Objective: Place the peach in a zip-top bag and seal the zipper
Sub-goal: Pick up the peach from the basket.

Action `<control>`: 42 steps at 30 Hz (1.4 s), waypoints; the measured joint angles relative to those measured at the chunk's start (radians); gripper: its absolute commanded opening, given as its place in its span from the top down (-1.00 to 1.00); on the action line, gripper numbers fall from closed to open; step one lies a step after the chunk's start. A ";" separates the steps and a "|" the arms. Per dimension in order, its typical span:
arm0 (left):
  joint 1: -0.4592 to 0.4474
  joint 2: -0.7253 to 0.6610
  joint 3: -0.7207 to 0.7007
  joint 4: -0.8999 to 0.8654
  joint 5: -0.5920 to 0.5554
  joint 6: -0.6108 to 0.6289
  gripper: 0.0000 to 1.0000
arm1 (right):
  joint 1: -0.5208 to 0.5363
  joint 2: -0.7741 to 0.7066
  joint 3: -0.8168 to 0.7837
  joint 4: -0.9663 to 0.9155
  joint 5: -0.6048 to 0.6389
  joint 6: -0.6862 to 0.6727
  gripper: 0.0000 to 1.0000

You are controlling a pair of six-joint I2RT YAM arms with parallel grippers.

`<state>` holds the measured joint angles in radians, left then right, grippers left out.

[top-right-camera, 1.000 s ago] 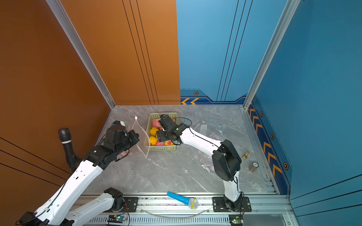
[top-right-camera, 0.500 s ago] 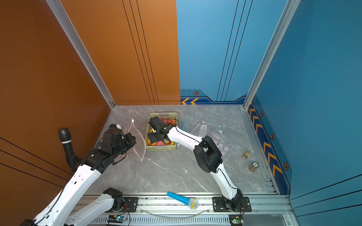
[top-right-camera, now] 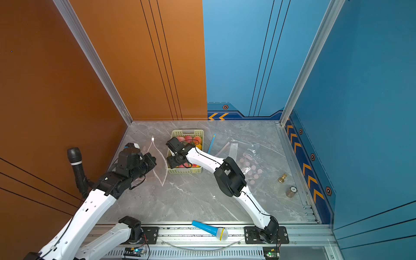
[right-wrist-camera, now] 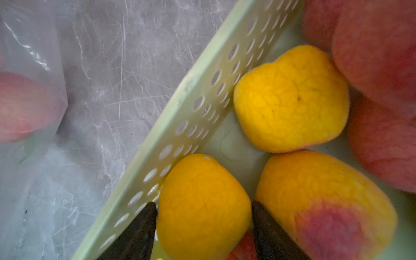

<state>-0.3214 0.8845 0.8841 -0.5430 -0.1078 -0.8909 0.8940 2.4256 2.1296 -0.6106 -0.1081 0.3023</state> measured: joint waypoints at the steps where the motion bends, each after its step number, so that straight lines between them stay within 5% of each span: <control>1: 0.000 0.000 0.000 0.000 0.001 0.000 1.00 | -0.001 0.011 0.013 -0.006 0.000 -0.004 -0.46; 17: 0.000 0.000 -0.013 0.000 0.019 0.000 1.00 | -0.006 0.014 0.009 -0.025 0.008 -0.037 0.44; 42: -0.027 0.125 0.088 0.000 0.041 0.011 1.00 | 0.033 -0.777 -0.680 0.288 0.049 0.073 0.50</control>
<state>-0.3485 1.0092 0.9722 -0.5426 -0.0666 -0.8803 0.9268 1.6485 1.4494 -0.3222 -0.0589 0.3752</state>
